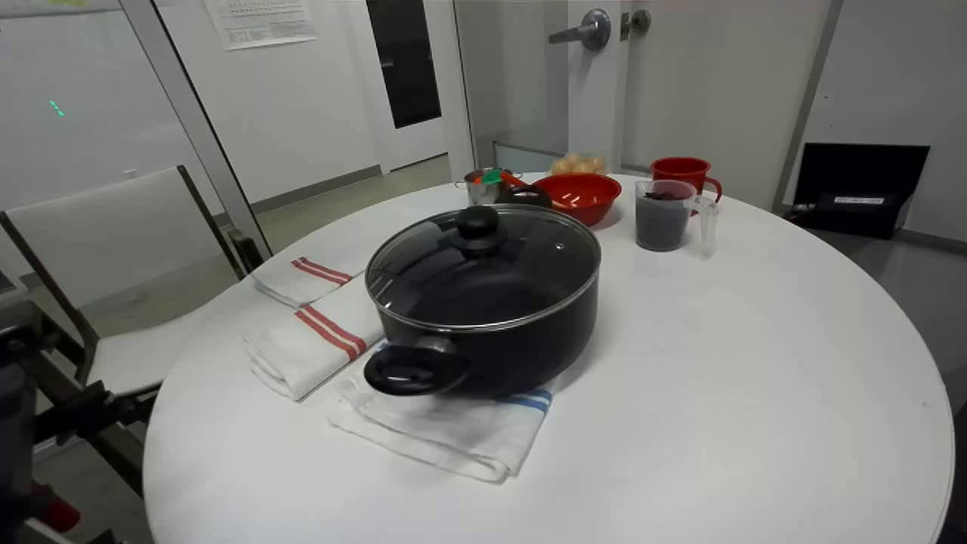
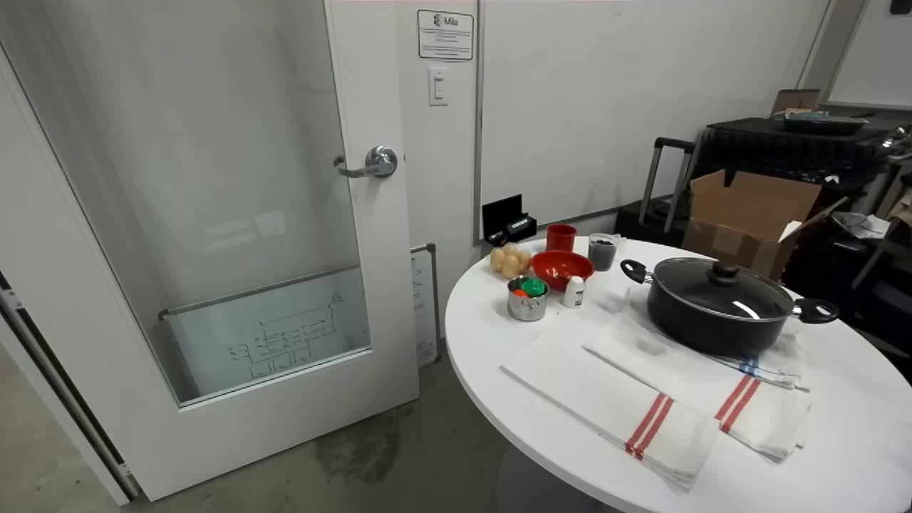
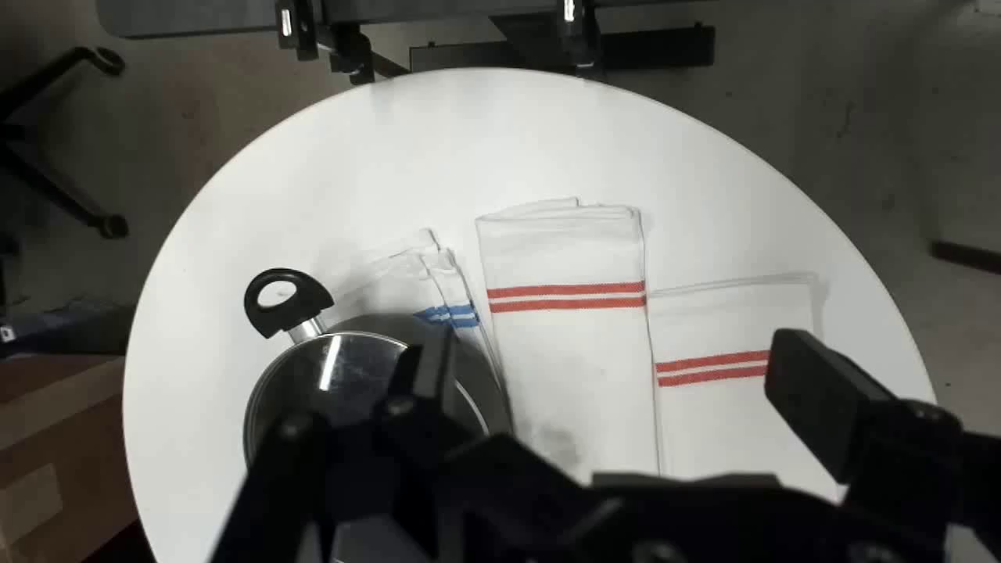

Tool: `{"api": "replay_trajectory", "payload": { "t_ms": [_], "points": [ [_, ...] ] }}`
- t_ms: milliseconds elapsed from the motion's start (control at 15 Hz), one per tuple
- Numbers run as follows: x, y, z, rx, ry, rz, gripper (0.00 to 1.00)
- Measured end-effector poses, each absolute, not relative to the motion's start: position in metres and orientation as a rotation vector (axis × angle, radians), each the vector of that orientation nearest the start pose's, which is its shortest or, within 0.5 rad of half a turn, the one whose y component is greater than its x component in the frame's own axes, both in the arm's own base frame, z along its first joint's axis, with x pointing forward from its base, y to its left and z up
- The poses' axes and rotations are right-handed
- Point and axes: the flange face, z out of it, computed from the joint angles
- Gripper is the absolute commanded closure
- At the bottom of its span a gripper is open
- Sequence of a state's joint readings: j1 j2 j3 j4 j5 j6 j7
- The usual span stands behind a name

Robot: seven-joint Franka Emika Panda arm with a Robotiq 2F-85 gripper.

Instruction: Remove the lid from the pot

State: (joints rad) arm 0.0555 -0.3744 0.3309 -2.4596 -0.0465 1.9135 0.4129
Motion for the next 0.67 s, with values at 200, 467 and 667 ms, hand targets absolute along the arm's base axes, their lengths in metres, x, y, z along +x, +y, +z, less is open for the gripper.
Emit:
{"api": "replay_trajectory", "payload": {
  "t_ms": [200,467,667],
  "points": [
    [0.3772,0.1507,0.4121,-3.356,0.066,0.196,0.0],
    [0.3772,0.1507,0.4121,-3.356,0.066,0.196,0.0],
    [0.3772,0.1504,0.4122,-3.353,0.066,0.197,0.0]
  ]
}}
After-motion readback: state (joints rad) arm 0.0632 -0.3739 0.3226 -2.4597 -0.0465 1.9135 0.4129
